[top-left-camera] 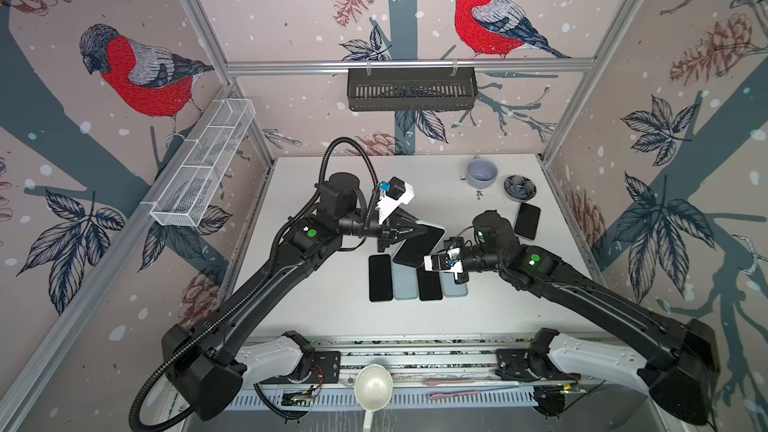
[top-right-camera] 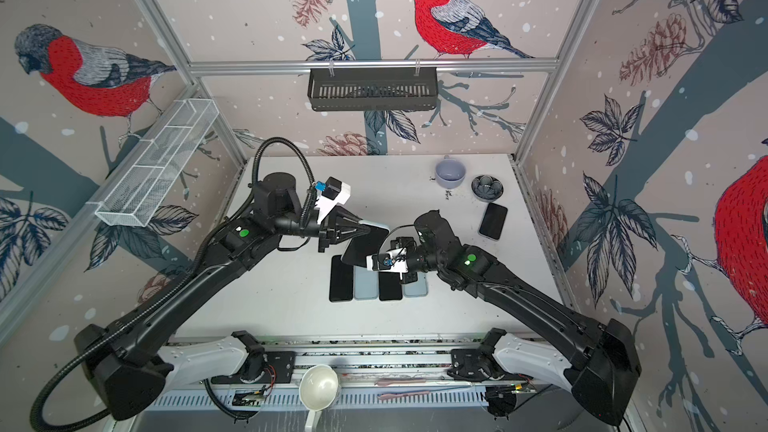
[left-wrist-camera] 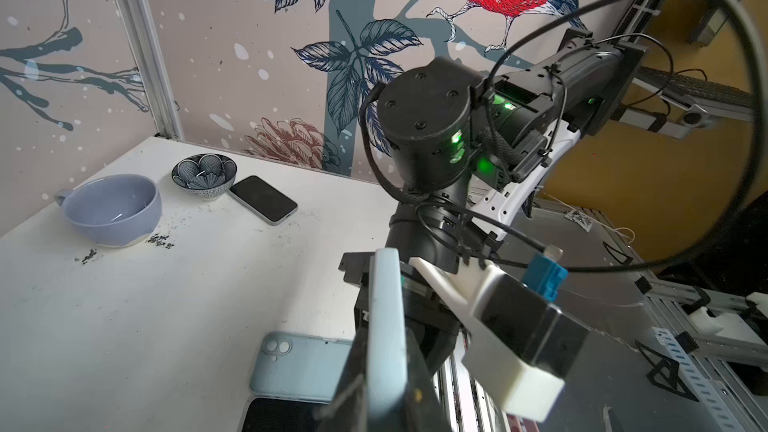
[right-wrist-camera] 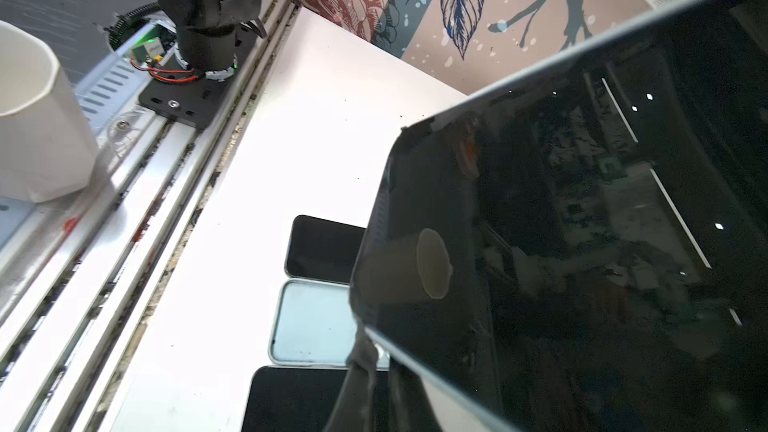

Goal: Take the phone out of the phone case

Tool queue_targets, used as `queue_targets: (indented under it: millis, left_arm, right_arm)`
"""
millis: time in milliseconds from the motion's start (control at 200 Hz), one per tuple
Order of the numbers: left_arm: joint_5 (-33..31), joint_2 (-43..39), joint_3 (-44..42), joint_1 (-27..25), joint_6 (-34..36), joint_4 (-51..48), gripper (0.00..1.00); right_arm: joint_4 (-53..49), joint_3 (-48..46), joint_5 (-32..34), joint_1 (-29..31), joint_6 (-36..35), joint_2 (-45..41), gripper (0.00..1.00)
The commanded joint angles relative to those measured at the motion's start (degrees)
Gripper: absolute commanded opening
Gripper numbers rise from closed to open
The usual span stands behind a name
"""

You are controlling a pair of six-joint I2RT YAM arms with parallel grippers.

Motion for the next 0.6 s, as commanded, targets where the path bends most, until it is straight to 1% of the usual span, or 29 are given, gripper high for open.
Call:
queue_targets:
  millis: [0,140,180,220,345,450,490,595]
  left_arm:
    - [-1.85,2.08,1.39,0.14,1.3,6.62,0.0]
    - [-0.21,4.06,1.96,0.38,-0.05,9.52,0.0]
    - [0.35,4.33,2.27,0.77,-0.33,10.21,0.0]
    - [1.59,4.46,2.24,1.52,-1.33,11.25,0.0]
    - [6.86,3.07,0.7,5.36,-7.2,18.71,0.0]
    - [11.06,1.29,-2.45,8.86,-14.32,28.27,0.0]
    - [12.7,1.05,-3.31,10.11,-17.32,32.01,0.0]
    - [15.72,1.06,-4.58,12.31,-22.52,38.68,0.0]
  right_arm:
    - [7.04,1.19,-2.21,-0.42,-2.46,0.71,0.07]
    - [10.13,1.13,-4.37,-2.35,-1.87,1.6,0.08]
    - [10.05,1.11,-4.48,-2.84,-1.82,1.91,0.12]
    - [10.03,0.89,-4.59,-3.58,-1.23,1.83,0.18]
    - [13.66,-3.09,-8.52,-7.45,2.55,0.02,0.42]
    - [12.71,-3.12,-8.98,-9.32,2.88,0.28,0.49]
    - [12.4,-2.58,-9.75,-10.18,3.19,0.53,0.51]
    - [11.79,-0.22,-12.53,-12.21,4.93,1.59,0.56]
